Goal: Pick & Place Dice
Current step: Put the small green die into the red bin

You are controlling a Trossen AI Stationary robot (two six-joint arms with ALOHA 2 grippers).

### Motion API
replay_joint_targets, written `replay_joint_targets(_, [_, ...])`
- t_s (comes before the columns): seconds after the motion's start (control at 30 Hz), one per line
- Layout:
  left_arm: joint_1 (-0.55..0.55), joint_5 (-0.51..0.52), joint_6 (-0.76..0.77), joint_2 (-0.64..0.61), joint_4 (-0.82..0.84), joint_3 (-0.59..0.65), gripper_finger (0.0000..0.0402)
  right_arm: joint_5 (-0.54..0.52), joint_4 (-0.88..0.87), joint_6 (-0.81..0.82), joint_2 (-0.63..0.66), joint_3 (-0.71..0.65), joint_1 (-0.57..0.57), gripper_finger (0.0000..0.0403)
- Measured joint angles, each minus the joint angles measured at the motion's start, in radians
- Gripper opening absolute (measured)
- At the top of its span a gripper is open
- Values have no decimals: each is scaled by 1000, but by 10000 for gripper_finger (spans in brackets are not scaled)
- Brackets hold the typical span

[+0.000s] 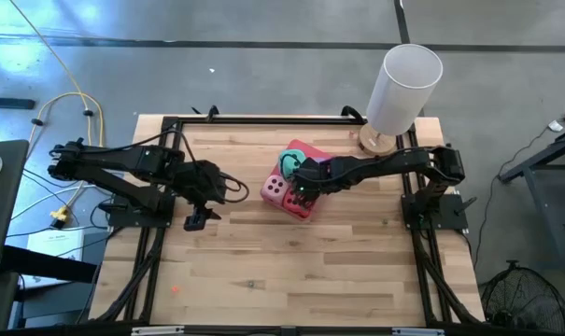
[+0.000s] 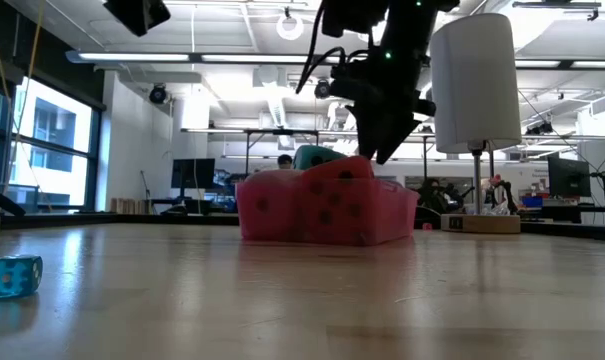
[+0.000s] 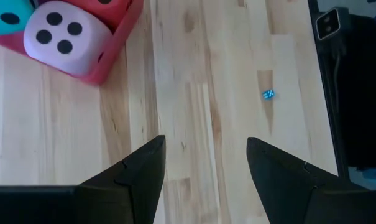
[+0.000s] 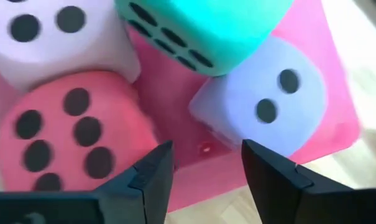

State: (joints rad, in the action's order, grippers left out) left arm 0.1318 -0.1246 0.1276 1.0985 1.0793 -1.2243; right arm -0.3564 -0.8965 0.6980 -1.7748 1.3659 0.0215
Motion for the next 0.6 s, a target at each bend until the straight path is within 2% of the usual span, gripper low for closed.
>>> replay_joint_targets(0.1, [0, 0, 0, 0, -14, 1, 218, -18, -15, -31, 0, 0, -14, 169])
replay_joint_targets(0.47, [0, 5, 27, 1, -72, 18, 218, 94, -164, -74, 8, 0, -55, 129])
replay_joint_targets(0.53, [0, 5, 29, 2, -95, 30, 218, 87, -200, -55, 17, -1, -55, 127])
replay_joint_targets(0.6, [0, 5, 38, 1, -122, 47, 218, 31, -253, -8, 47, -2, -65, 127])
